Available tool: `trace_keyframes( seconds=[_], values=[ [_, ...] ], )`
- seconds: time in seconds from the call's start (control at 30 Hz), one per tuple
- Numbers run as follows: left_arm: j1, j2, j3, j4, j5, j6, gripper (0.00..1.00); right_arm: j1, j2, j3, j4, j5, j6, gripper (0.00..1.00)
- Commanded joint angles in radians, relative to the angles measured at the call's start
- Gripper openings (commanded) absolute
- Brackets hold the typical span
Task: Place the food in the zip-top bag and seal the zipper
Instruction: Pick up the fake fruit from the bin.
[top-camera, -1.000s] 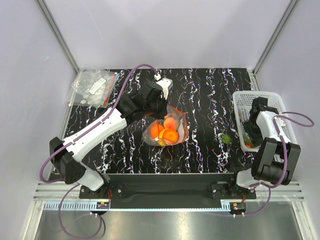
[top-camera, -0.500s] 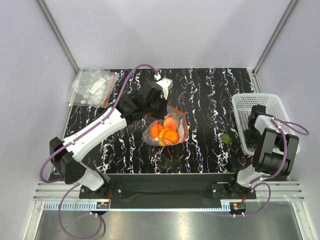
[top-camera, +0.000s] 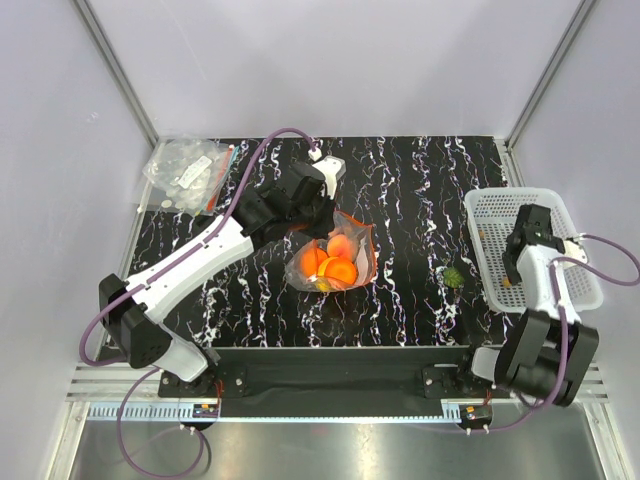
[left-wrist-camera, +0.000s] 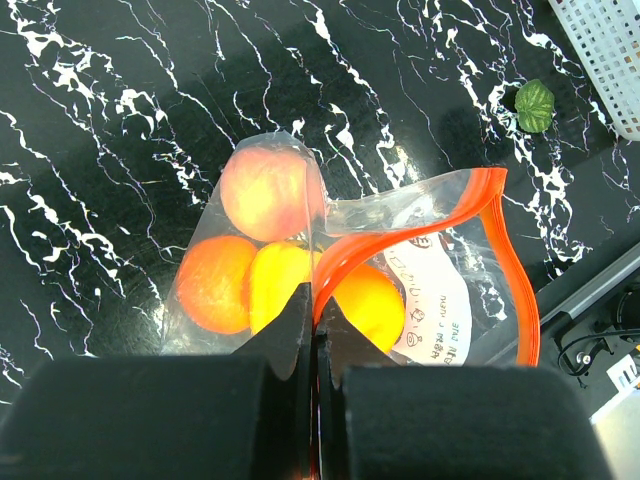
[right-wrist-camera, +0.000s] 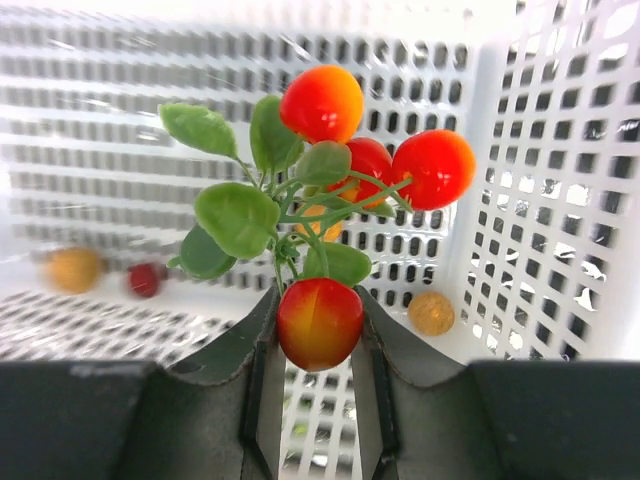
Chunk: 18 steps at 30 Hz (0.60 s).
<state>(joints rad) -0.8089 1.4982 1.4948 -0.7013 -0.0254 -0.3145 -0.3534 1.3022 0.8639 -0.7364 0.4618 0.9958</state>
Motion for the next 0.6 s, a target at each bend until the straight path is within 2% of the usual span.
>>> trace_keyframes(
  seconds=[0.0,0.07,0.13,0.23,0.27,0.33,0.37,0.57],
  values=[
    [0.005,-0.041,0.008,0.037,0.010,0.006,0.00,-0.004,-0.107,0.049,-0.034,0.055,-0.046,0.00],
    [0.004,-0.043,0.008,0.037,0.012,0.005,0.00,-0.004,-0.174,0.050,-0.008,0.013,-0.088,0.00],
    [0.002,-0.041,0.010,0.037,0.015,0.003,0.00,-0.002,-0.249,0.050,0.021,-0.040,-0.195,0.00],
    [0.001,-0.038,0.016,0.034,0.018,0.003,0.00,-0.001,-0.383,0.032,0.127,-0.214,-0.402,0.00],
    [0.001,-0.039,0.019,0.033,0.018,0.005,0.00,-0.001,-0.417,0.026,0.171,-0.329,-0.442,0.00],
    [-0.001,-0.039,0.024,0.029,0.015,0.005,0.00,-0.001,-0.489,0.027,0.189,-0.435,-0.508,0.00],
    [-0.003,-0.038,0.024,0.028,0.013,0.005,0.00,-0.001,-0.500,0.052,0.180,-0.557,-0.525,0.00],
    [-0.004,-0.046,0.019,0.028,0.015,0.002,0.00,0.023,-0.451,0.132,0.161,-1.061,-0.577,0.00]
  ],
)
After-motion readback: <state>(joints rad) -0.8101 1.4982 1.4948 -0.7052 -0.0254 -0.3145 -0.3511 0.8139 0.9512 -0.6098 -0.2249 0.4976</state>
